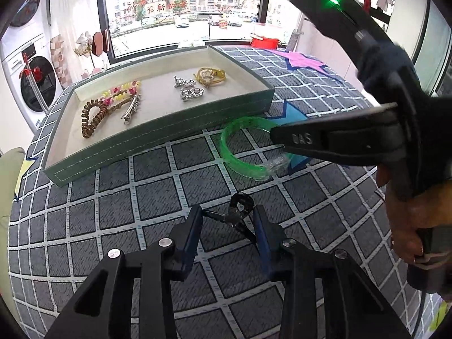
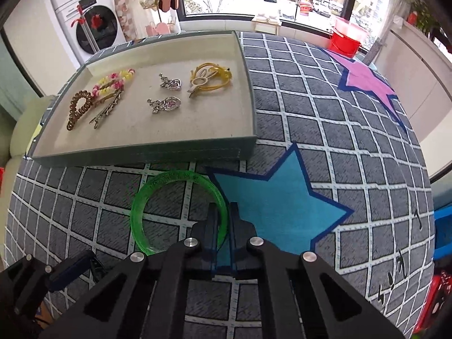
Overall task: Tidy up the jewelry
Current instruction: 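Grasp the black claw clip with the left tool while the right tool grasps the green bangle, then carry the claw clip and green bangle over the white tray with both tools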
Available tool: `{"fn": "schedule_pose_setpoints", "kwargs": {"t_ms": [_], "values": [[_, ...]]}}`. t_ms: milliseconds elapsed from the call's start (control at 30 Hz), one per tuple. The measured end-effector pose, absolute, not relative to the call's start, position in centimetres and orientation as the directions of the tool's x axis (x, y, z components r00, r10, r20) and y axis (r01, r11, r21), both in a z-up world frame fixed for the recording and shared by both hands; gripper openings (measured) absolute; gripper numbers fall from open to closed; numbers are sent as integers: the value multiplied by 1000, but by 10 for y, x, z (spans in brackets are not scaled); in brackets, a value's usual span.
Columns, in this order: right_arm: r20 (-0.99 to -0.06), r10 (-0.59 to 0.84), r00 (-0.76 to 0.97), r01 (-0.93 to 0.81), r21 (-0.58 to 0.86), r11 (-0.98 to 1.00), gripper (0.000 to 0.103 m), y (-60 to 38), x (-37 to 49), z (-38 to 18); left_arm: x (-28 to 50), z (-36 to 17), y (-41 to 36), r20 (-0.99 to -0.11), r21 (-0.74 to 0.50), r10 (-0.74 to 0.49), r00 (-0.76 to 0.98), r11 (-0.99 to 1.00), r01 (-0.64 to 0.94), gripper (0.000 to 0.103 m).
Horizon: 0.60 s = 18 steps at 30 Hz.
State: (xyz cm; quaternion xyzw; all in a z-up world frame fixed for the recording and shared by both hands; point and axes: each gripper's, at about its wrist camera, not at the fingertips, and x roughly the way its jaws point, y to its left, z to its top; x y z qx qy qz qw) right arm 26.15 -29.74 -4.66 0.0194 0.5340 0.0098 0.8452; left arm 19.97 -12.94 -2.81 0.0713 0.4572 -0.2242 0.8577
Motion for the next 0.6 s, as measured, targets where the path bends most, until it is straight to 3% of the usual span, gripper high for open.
{"fn": "schedule_pose_setpoints", "kwargs": {"t_ms": [600], "values": [[-876, 86, 475, 47, 123, 991, 8, -310, 229, -17, 210, 0, -87, -780, -120, -343, 523, 903, 413, 51]]}}
